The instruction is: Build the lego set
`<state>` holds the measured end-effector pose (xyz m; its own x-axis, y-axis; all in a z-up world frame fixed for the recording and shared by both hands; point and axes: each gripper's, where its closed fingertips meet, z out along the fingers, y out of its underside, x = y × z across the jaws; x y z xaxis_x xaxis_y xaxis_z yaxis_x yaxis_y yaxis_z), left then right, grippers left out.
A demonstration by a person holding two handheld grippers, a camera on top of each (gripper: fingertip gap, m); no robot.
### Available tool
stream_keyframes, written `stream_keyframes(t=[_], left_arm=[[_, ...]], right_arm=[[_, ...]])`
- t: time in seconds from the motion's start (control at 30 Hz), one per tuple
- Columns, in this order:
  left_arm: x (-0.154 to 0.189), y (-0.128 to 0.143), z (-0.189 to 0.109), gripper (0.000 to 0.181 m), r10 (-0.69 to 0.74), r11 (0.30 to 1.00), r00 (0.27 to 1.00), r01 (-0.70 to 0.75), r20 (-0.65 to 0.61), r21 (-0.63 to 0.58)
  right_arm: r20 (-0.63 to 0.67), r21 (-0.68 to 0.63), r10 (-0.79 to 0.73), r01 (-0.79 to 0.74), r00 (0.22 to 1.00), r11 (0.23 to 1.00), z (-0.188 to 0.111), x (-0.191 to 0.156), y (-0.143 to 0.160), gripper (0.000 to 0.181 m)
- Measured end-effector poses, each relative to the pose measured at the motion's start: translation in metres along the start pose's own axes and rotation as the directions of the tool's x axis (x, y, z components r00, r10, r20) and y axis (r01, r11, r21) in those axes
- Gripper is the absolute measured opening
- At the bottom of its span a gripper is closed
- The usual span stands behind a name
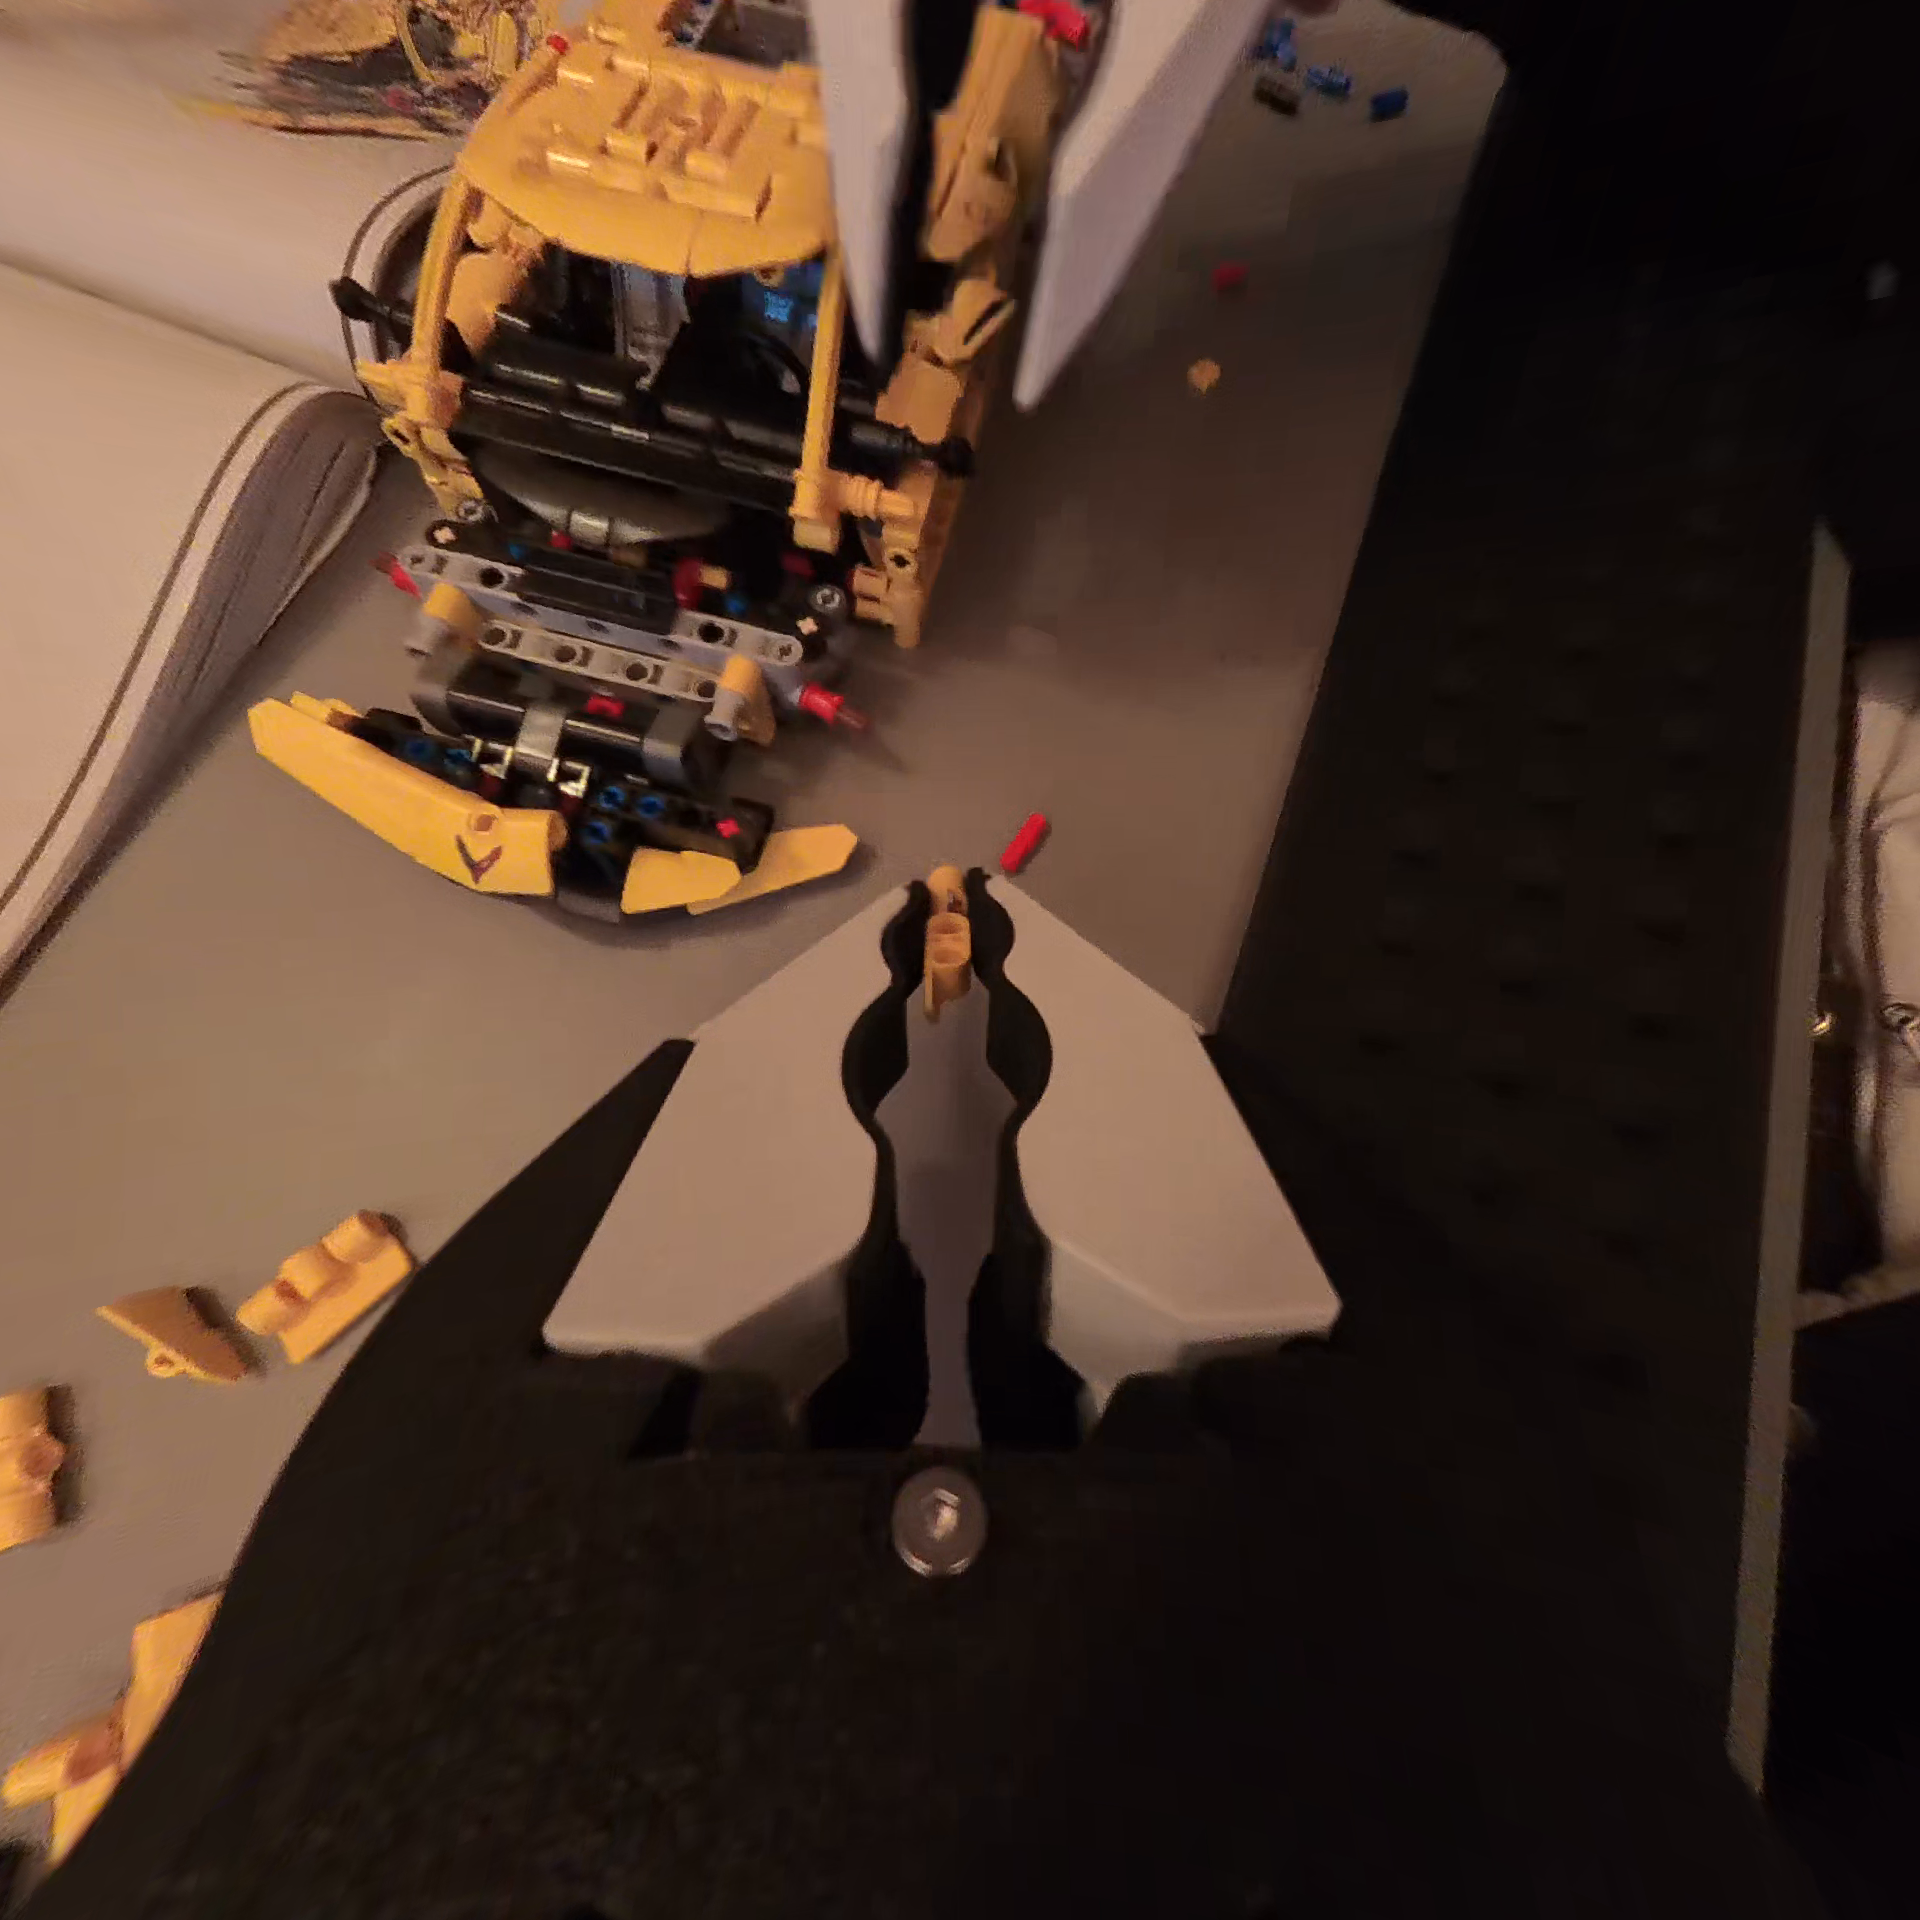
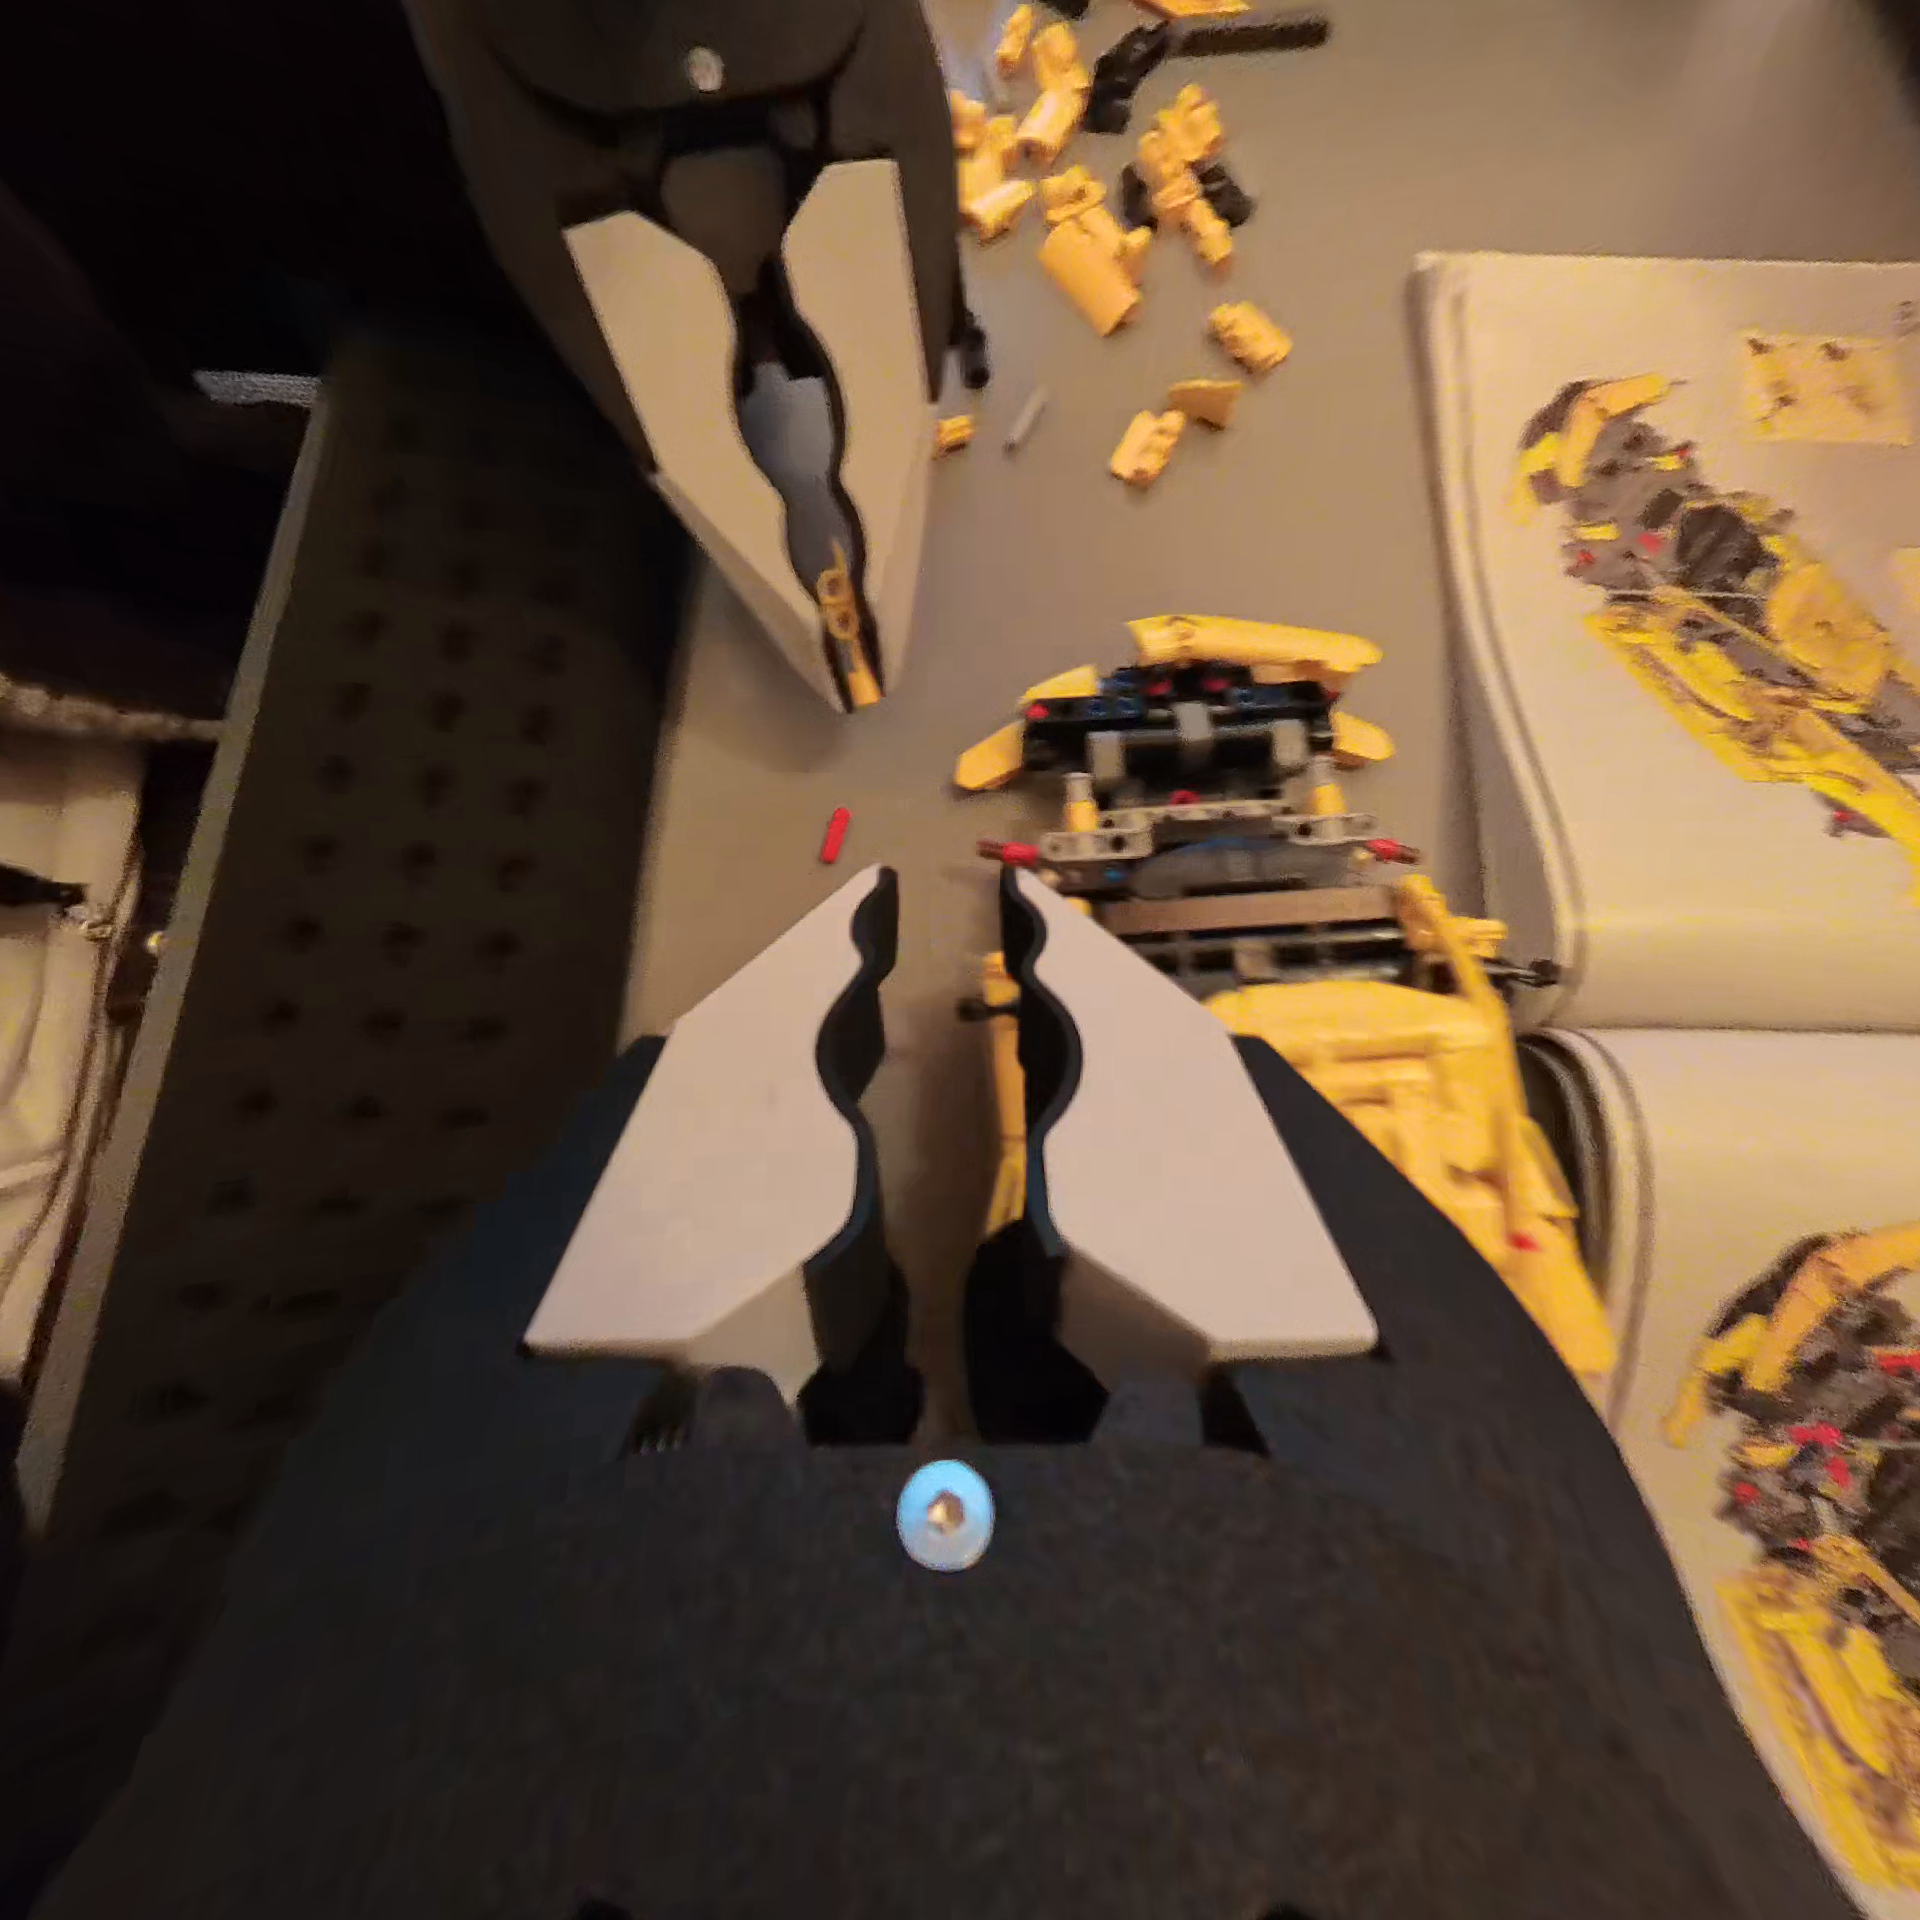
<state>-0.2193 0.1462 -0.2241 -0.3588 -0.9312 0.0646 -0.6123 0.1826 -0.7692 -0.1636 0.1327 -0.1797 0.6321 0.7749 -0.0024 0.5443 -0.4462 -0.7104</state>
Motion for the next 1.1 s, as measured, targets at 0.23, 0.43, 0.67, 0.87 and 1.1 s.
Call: stream_keyframes(t=[0.23,0.43,0.67,0.87,1.1], left_arm=[[0.002,0.007,0.002,0.007,0.0,1.0,1.0,0.0,-0.025,0.013],[0.006,0.005,0.001,0.007,0.031,0.998,0.999,-0.028,-0.043,0.058],[0.01,-0.017,-0.013,0.007,-0.012,0.975,0.993,0.038,-0.119,0.221],[0.009,-0.042,-0.037,0.007,-0.102,0.901,0.965,0.193,-0.243,0.387],[0.019,-0.057,-0.052,0.007,-0.059,0.854,0.95,0.208,-0.307,0.478]], right_arm=[[-0.09,-0.043,0.009,-0.013,0.996,0.999,0.056,-0.039,0.016,0.017],[-0.105,-0.091,0.021,-0.03,0.994,0.995,0.074,-0.036,0.029,0.015],[-0.101,-0.026,0.053,-0.056,0.994,0.998,0.079,-0.032,0.026,0.004],[-0.165,0.124,-0.056,0.077,0.985,0.989,0.058,-0.031,-0.008,0.003],[-0.232,0.389,-0.041,0.132,0.972,0.912,0.013,-0.031,-0.056,0.003]])
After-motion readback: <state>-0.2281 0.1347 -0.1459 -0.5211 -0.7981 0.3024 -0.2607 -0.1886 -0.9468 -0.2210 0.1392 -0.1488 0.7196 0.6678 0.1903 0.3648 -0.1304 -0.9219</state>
